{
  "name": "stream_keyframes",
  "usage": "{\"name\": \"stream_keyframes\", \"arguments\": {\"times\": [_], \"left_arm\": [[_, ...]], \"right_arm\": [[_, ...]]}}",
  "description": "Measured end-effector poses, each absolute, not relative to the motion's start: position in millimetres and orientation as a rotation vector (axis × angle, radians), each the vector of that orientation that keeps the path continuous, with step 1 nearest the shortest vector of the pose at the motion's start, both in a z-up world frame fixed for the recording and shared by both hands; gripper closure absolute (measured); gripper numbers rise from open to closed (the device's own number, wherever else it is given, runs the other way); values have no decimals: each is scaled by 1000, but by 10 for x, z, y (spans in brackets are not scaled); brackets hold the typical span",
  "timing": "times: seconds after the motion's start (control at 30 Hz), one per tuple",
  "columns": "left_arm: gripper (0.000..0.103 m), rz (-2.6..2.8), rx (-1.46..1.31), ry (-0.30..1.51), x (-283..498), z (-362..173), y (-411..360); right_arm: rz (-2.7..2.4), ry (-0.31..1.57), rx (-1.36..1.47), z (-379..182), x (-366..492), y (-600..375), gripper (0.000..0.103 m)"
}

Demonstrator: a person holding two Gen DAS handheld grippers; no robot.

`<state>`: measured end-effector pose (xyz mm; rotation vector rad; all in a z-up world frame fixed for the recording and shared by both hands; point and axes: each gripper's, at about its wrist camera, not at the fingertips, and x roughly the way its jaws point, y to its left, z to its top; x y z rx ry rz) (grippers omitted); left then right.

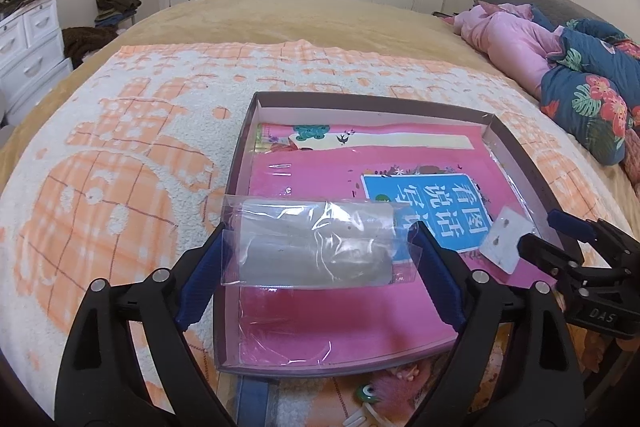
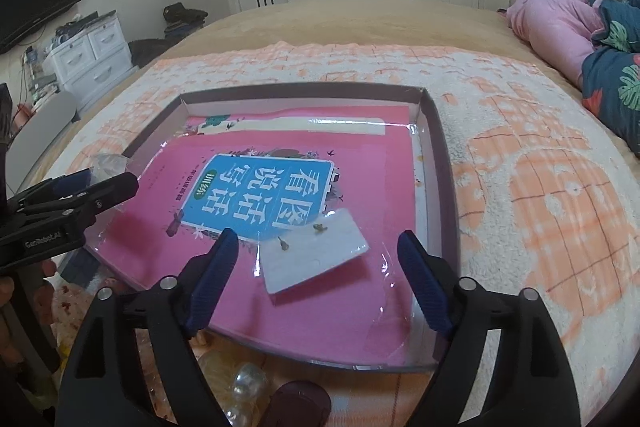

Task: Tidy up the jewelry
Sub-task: 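Carry the card into the pink box and open the right tool while the left tool drops the bag there, then grasp the red-dotted sheer bow clip with the right tool while the left tool grasps the bagged yellow bangles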

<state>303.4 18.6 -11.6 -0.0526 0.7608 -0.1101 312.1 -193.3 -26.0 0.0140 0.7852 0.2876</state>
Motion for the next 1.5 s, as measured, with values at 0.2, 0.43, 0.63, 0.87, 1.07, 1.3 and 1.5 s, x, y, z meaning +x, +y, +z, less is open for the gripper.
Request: {"name": "stream_keyframes", "arguments": {"times": [0.2, 0.43, 0.63, 0.87, 1.07, 1.3, 1.5], "left_arm": [[18, -113, -58, 727, 2913, -14, 187], [13, -99, -60, 684, 2655, 127, 242], [12, -89, -64, 658, 2458, 213, 291], [12, -88, -64, 635, 2236, 272, 305], [12, -78, -72, 633, 2018, 261, 370], [12, -65, -63, 654, 1793, 185, 454], [12, -66, -53, 679, 1630, 112, 502]], "right_arm": [[295, 733, 14, -114, 2899, -1977, 17], [310, 689, -16, -3, 2588, -1956, 13], [331, 660, -51, 69, 2316, -1932, 12], [355, 636, -62, 151, 2106, -1931, 11], [375, 625, -73, 188, 1974, -1916, 11], [400, 626, -77, 175, 1830, -1875, 11], [427, 632, -91, 155, 1725, -1793, 11]]}}
